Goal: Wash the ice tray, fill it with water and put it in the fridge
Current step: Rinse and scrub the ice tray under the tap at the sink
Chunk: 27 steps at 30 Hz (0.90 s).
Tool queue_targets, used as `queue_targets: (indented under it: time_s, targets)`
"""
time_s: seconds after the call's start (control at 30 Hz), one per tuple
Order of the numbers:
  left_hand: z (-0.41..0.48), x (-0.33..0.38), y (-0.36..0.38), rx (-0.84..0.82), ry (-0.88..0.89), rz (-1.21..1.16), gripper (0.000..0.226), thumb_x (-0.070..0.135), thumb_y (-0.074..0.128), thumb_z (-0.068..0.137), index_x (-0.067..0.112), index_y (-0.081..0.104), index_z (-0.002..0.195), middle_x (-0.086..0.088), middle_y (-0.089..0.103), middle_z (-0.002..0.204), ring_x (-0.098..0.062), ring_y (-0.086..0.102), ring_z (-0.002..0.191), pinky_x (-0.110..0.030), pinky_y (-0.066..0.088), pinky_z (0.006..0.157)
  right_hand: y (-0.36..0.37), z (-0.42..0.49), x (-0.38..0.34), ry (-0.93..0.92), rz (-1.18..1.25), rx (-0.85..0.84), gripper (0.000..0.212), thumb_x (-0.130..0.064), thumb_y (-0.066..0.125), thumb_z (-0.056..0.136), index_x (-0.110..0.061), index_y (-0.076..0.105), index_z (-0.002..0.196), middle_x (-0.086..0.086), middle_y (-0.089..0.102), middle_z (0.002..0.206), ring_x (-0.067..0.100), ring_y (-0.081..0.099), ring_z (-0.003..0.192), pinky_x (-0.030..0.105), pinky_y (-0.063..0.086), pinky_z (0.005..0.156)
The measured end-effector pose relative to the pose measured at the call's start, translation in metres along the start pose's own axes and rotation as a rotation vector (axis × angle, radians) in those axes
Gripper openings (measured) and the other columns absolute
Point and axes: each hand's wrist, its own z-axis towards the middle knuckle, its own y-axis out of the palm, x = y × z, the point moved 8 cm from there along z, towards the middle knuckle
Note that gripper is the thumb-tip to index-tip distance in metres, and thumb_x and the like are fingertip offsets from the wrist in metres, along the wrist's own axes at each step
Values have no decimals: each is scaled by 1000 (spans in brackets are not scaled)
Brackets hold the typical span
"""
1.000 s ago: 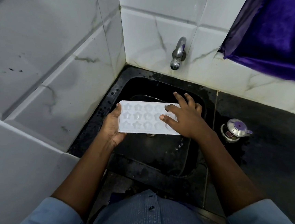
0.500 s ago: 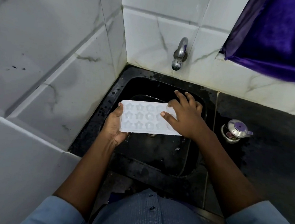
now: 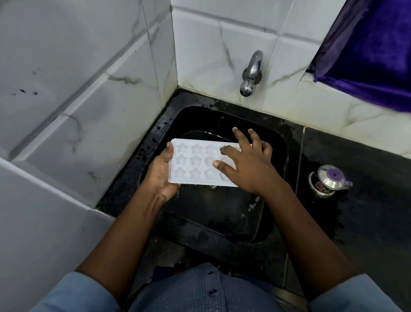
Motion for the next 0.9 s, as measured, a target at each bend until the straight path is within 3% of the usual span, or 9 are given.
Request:
queue_targets:
  time_s: [0.17,0.67,0.9]
  targets:
    - [-2,-1,2,-21,-7,-16,60,54,40,110,4,70,127,-22,76,124,-38,78,105,-48,66,73,-2,2,-2,-4,4,5,61,-79,30,98,-41,59,134,0,4,176,33,-6,160,61,4,121]
    - [-3,1,4,-33,-5,1,62,56,43,109,4,66,135,-22,74,129,-39,75,112,-50,66,77,-6,2,2,17,57,24,60,-83,31,94,-44,61,127,-1,7,176,31,-5,160,58,2,121]
    - [-5,1,4,-7,-7,16,61,55,42,110,4,67,134,-22,76,125,-38,77,107,-48,66,72,-6,3,4,10,57,6,58,-83,31,94,-43,62,122,-2,7,176,30,-6,160,57,2,121]
